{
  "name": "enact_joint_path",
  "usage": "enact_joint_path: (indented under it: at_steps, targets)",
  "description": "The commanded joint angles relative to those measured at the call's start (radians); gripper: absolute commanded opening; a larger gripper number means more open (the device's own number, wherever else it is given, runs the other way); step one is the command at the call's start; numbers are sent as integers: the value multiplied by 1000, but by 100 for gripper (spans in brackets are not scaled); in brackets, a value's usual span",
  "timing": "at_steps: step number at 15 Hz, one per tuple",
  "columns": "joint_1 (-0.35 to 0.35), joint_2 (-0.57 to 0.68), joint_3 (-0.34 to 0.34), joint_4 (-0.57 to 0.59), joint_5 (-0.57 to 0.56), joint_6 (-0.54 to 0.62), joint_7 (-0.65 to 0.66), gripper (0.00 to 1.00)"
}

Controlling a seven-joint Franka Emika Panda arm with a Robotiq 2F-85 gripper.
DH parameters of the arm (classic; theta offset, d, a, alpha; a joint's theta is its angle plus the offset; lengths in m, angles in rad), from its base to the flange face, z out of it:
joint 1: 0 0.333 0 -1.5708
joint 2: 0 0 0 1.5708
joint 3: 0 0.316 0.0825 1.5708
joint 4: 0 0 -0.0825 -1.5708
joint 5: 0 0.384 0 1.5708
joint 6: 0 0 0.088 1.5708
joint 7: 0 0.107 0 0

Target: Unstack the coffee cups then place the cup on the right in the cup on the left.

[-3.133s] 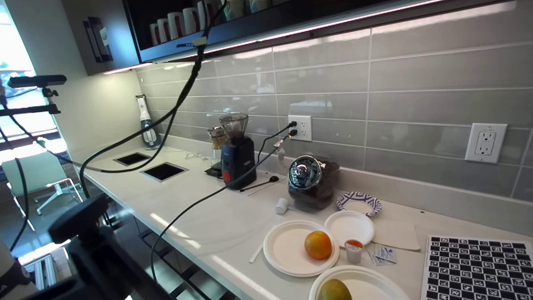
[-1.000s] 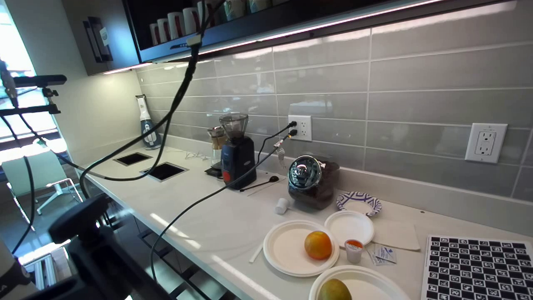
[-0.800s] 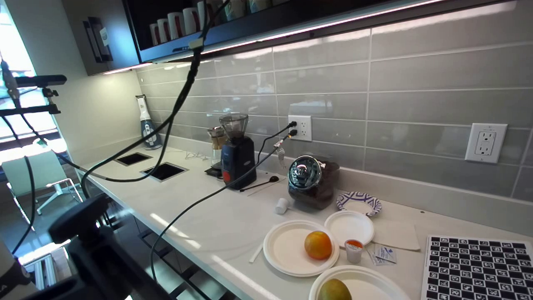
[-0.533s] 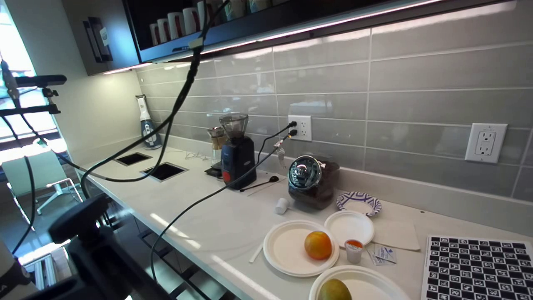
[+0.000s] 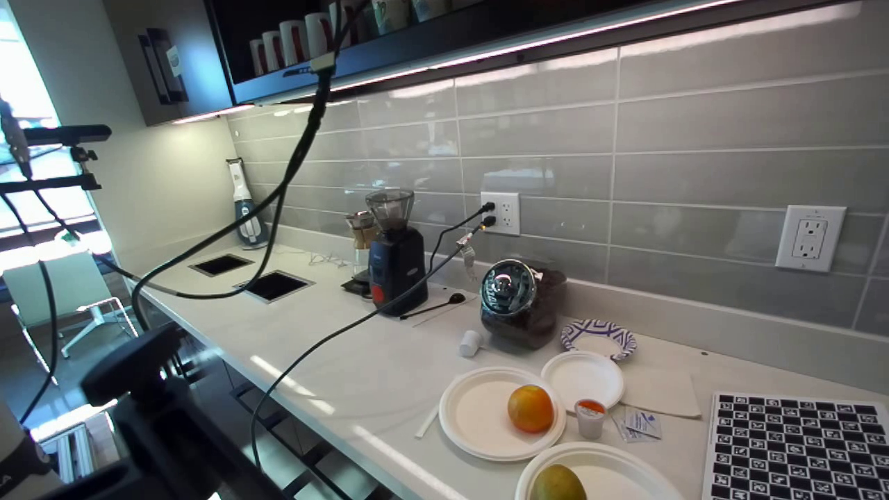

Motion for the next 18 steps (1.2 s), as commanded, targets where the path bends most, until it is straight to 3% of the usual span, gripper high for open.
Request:
enact_joint_path:
  at_steps: [1, 18]
  targets:
    - [2, -25, -8, 23, -28, 10, 27, 1]
    - [41, -40, 19, 67, 5, 165, 13, 1]
